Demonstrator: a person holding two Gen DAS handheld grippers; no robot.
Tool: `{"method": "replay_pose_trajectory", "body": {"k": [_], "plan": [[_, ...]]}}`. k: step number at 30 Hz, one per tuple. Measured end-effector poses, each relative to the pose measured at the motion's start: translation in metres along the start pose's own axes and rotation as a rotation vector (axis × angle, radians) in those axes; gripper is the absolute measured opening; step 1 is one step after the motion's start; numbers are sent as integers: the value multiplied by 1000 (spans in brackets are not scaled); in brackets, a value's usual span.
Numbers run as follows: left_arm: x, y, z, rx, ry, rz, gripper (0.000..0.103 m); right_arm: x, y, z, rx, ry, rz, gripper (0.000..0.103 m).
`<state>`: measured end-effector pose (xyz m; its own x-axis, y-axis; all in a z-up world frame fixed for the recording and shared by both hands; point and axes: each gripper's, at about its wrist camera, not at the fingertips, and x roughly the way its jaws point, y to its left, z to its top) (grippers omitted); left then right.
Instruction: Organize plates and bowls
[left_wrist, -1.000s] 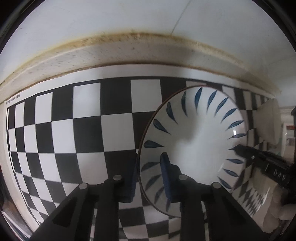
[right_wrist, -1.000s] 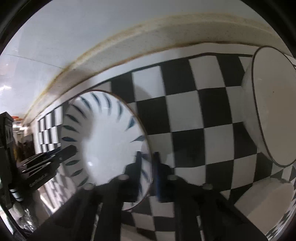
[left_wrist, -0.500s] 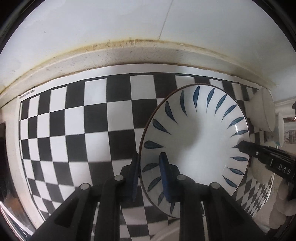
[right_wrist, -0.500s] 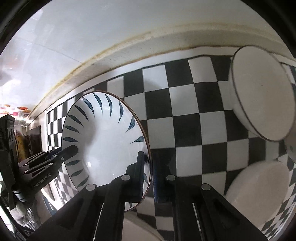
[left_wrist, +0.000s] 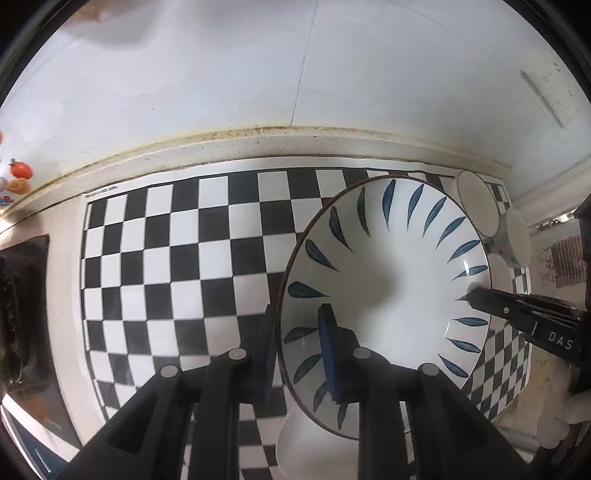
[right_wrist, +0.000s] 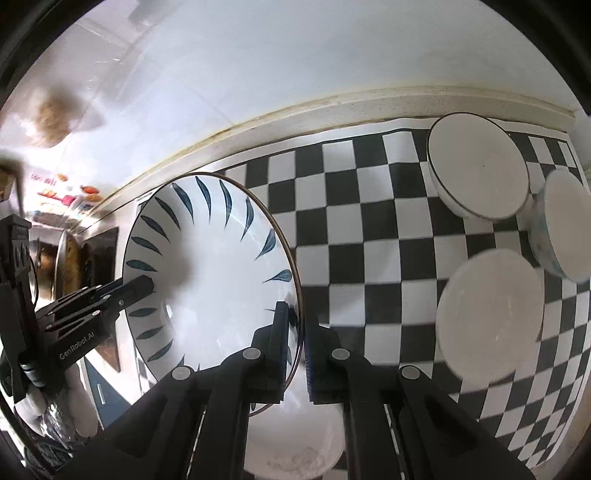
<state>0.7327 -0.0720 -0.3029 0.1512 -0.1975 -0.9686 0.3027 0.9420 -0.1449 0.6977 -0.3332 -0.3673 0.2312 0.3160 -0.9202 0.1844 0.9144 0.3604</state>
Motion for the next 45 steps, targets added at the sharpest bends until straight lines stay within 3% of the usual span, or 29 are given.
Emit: {"method": "replay_pose_trajectory", "body": {"k": [11, 21, 31, 45], "plan": [[-19, -7, -77, 19, 13, 11, 19, -23, 1, -73, -1, -3, 23, 9], [11, -10, -124, 17, 101, 1, 19, 15, -18, -121, 38, 67, 9, 9], [39, -8, -143, -23, 161, 13, 19, 50, -22, -146, 23, 127, -27, 9], [66, -24, -141, 9, 210, 45, 19, 71, -29, -142, 29, 172, -76, 10]]}}
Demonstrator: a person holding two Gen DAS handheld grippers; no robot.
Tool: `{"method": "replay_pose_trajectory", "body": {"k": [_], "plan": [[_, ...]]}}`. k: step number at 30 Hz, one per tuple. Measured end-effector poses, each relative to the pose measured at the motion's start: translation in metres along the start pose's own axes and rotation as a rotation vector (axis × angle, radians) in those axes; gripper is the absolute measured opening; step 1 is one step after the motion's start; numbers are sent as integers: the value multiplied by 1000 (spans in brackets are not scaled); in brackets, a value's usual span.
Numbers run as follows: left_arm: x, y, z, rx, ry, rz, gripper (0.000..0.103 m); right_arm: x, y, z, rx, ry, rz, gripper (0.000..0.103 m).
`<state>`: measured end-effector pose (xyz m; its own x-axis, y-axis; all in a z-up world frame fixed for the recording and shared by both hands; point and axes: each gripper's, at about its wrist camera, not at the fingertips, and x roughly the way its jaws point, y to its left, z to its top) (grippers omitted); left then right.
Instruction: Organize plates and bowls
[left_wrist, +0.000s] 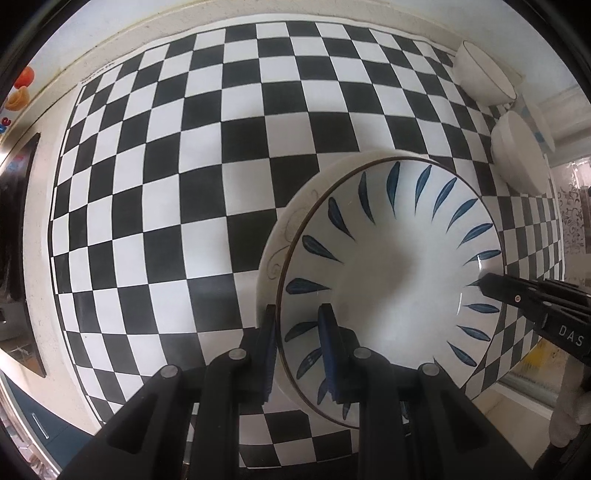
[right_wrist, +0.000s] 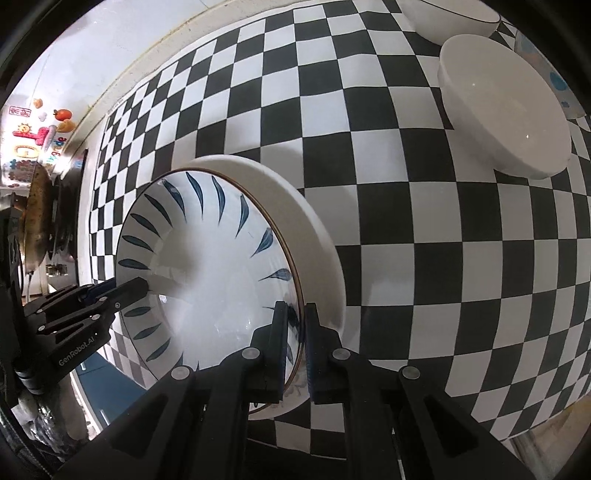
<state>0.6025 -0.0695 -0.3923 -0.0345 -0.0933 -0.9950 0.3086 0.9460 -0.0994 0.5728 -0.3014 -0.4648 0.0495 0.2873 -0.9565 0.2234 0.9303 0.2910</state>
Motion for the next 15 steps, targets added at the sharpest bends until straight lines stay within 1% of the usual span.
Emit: {"method": "replay_pose_trajectory", "body": {"k": [4, 11, 15], "plan": [[7, -11, 4, 15, 10, 20, 19, 5, -3, 1, 16, 14, -5, 10], [12, -22, 8, 16, 16, 29, 19, 9, -2, 0, 16, 22, -24, 11], [11, -19, 6, 7, 17, 35, 19, 10, 2, 1, 26, 34, -43, 13]]}}
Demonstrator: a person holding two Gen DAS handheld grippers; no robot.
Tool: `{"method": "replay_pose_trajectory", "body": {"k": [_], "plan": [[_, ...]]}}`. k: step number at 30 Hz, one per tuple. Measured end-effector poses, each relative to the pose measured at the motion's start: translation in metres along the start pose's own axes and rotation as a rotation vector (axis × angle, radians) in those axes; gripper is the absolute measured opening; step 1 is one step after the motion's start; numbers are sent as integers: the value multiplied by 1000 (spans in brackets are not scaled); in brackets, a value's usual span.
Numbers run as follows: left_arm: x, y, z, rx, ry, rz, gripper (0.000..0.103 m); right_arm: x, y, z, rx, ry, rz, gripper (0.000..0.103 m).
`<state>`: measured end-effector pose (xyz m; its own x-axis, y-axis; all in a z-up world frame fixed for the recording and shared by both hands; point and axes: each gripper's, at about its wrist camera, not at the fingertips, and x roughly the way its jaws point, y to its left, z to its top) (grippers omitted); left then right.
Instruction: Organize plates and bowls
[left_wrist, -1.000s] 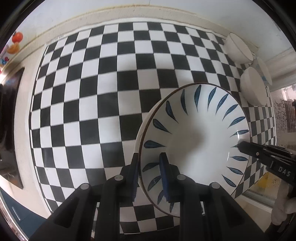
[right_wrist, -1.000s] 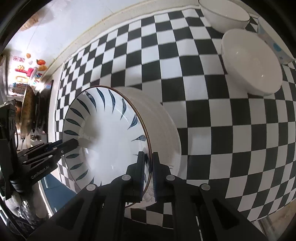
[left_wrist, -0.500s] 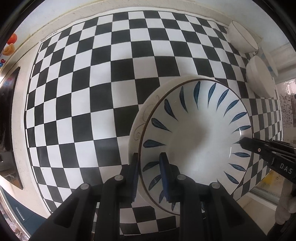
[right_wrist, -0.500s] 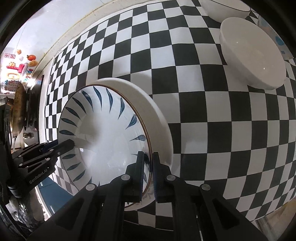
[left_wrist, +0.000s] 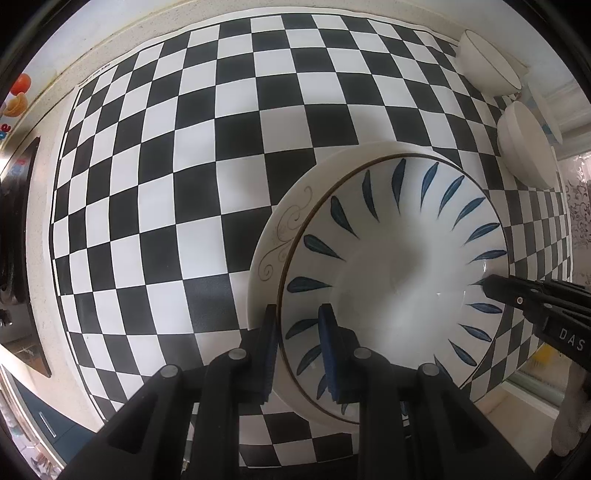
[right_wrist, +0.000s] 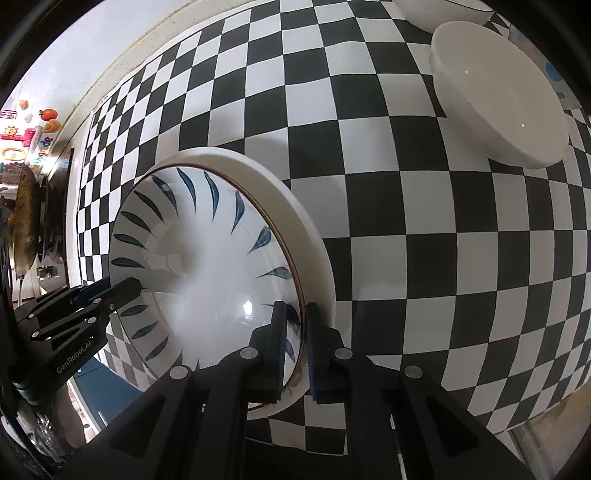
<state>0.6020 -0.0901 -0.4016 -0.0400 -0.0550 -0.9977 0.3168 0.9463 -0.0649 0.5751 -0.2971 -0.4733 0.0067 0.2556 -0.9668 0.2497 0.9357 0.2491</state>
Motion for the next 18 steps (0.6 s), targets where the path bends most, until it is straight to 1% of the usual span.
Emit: {"method": "replay_pose_trajectory", "body": {"k": [4, 7, 9, 10, 11, 12, 13, 15, 16, 17, 18], "plan": [[1, -2, 1, -10, 6, 14, 20, 3, 9, 2, -3, 10, -33, 13], [3, -3, 3, -21, 14, 15, 20, 5, 15, 3, -10, 19, -32, 21], [4, -2, 4, -29, 17, 13, 20, 6, 17, 5, -6, 27, -16, 31], [5, -2, 4, -30, 18, 12, 21, 7, 18, 5, -8, 31, -8, 34], [5, -3, 4, -30, 18, 13, 21, 7, 19, 6, -6, 34, 3, 40], [5, -4, 5, -25, 19, 16, 23, 8, 20, 6, -3, 39, 15, 46], [5, -6, 5, -19, 20, 16, 28, 9, 21, 6, -5, 45, 23, 49], [5, -8, 5, -13, 17, 19, 32, 9, 27, 5, -14, 48, 28, 62], [4, -8, 5, -13, 16, 20, 36, 9, 31, 4, -21, 48, 28, 66], [4, -8, 5, -20, 14, 7, 39, 9, 35, 3, -30, 45, 28, 74], [5, -9, 5, -23, 19, -8, 46, 9, 40, 2, -41, 40, 22, 78]]}}
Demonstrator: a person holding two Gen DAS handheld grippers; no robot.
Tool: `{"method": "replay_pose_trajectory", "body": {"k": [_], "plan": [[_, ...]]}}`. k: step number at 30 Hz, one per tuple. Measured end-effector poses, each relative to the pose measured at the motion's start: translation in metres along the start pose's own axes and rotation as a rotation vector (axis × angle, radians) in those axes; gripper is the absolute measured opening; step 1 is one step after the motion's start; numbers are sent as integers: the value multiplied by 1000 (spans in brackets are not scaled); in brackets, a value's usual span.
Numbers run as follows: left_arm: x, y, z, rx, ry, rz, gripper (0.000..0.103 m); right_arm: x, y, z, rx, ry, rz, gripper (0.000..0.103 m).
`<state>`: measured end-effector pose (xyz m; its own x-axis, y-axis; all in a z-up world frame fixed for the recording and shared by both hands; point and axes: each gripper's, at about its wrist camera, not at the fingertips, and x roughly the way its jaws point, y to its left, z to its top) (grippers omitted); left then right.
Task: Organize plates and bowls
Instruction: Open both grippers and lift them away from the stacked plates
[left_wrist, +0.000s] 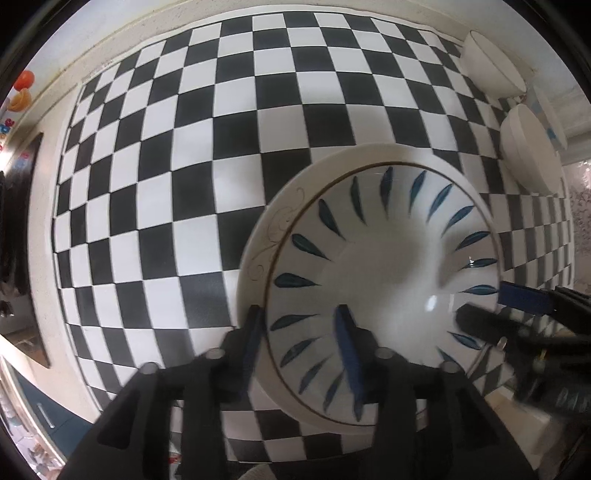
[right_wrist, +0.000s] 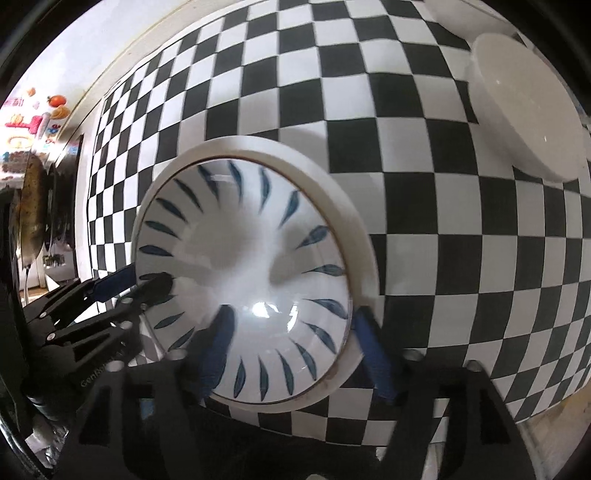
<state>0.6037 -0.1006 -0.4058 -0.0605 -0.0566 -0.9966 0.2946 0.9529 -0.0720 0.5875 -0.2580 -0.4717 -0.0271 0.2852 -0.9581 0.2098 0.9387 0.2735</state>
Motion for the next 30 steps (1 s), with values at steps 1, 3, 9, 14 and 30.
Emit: {"method": "replay_pose_trajectory", "body": {"k": [1, 3, 9, 14, 30], "plan": [[0, -1, 0, -4, 5, -9, 52, -1, 4, -1, -7, -6, -6, 79], [-1, -3, -1, -9, -3, -21, 62, -4, 9, -4, -22, -16, -27, 79], [-16, -10, -7, -15, -65, 35, 63, -14, 18, -13, -52, -61, -116, 90], [-37, -13, -15, -17, -111, 45, 63, -32, 18, -24, -37, -112, -137, 90], [-184, -16, -69, -61, -299, 15, 63, -189, 64, -108, -97, -410, -159, 90]]}}
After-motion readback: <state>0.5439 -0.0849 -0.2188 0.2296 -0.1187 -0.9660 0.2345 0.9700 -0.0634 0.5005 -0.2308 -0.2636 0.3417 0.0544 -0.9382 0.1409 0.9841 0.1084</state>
